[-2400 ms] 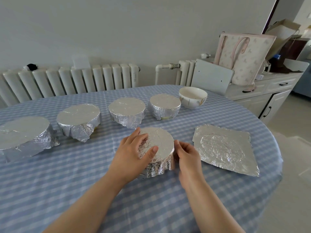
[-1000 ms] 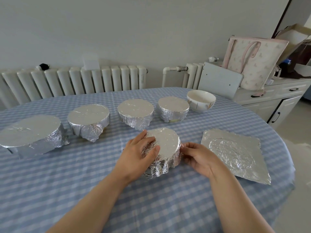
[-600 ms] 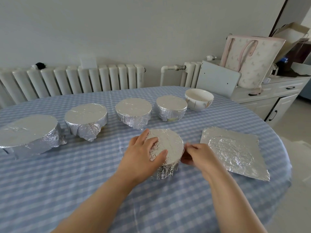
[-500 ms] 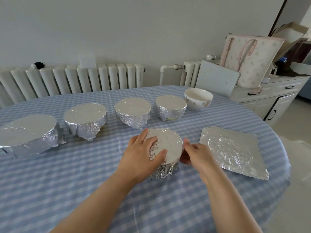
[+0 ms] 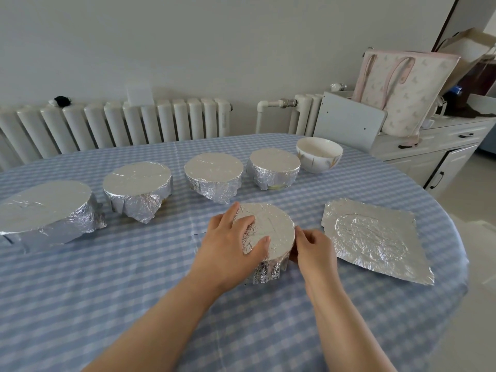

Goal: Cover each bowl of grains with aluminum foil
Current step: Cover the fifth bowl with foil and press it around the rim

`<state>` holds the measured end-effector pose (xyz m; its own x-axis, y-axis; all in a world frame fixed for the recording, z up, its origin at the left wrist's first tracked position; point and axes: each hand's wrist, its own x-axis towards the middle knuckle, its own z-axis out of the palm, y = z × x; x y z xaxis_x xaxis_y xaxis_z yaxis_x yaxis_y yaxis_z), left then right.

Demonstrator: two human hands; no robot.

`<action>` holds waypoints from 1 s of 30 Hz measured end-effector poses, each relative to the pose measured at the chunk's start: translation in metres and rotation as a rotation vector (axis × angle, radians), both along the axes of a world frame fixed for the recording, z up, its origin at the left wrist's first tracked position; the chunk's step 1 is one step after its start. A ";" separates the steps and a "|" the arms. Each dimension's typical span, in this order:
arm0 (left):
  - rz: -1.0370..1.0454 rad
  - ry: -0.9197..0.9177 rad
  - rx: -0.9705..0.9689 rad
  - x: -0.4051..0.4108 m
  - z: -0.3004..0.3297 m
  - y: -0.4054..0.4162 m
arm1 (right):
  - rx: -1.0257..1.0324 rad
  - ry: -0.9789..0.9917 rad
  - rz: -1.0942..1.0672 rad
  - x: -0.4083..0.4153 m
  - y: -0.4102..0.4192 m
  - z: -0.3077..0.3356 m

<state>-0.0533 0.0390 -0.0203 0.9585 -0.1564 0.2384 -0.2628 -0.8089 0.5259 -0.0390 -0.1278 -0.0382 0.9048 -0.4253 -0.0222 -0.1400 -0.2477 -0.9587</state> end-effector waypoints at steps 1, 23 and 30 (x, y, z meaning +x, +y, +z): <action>0.002 -0.001 0.003 0.000 0.000 0.000 | -0.103 -0.004 -0.008 -0.001 0.001 0.001; 0.021 -0.018 0.039 -0.001 0.000 -0.001 | -0.371 -0.016 0.297 0.004 0.002 0.029; 0.015 -0.008 0.058 -0.001 0.001 -0.001 | -0.146 -0.114 0.483 0.019 0.005 0.031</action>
<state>-0.0545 0.0378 -0.0195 0.9589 -0.1555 0.2372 -0.2543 -0.8420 0.4758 -0.0197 -0.1230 -0.0069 0.9919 0.0506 0.1163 0.1268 -0.3908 -0.9117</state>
